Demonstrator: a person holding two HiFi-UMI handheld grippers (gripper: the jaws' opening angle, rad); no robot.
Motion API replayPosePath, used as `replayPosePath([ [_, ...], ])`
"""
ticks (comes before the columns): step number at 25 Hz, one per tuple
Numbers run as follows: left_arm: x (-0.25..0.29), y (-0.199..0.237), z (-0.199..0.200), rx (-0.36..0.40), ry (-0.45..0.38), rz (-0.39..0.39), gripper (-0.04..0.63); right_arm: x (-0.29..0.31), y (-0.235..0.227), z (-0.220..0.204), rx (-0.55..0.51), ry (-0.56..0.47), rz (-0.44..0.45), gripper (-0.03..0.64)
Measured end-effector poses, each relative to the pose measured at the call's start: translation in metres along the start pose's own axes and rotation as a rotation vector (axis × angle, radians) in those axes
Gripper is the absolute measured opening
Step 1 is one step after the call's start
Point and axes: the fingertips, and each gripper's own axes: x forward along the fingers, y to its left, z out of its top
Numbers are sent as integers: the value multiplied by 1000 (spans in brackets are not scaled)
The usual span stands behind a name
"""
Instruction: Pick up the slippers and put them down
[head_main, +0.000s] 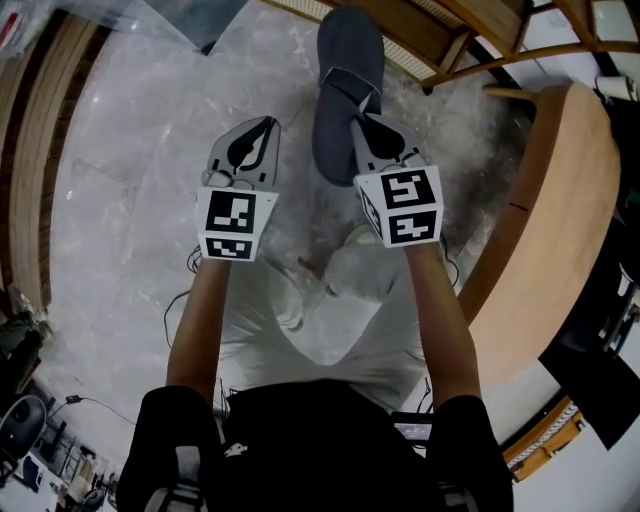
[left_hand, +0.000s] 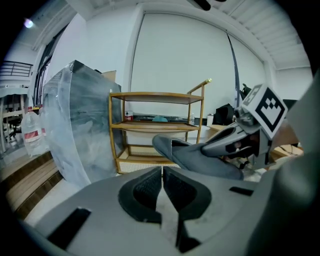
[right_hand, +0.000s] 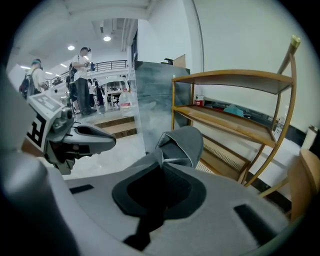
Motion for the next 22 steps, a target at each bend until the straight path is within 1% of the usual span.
replayPosePath([
  [6, 19, 1, -36, 0, -13, 1, 12, 30, -1, -31, -30, 14, -7, 9],
  [10, 34, 1, -51, 7, -34, -5, 12, 49, -4, -46, -30, 13, -17, 9],
  [15, 48, -6, -67, 22, -69, -31, 12, 71, -6, -64, -19, 9, -20, 10],
  [22, 55, 3, -94, 52, -63, -28, 12, 105, 3, -96, -26, 37, -26, 10],
])
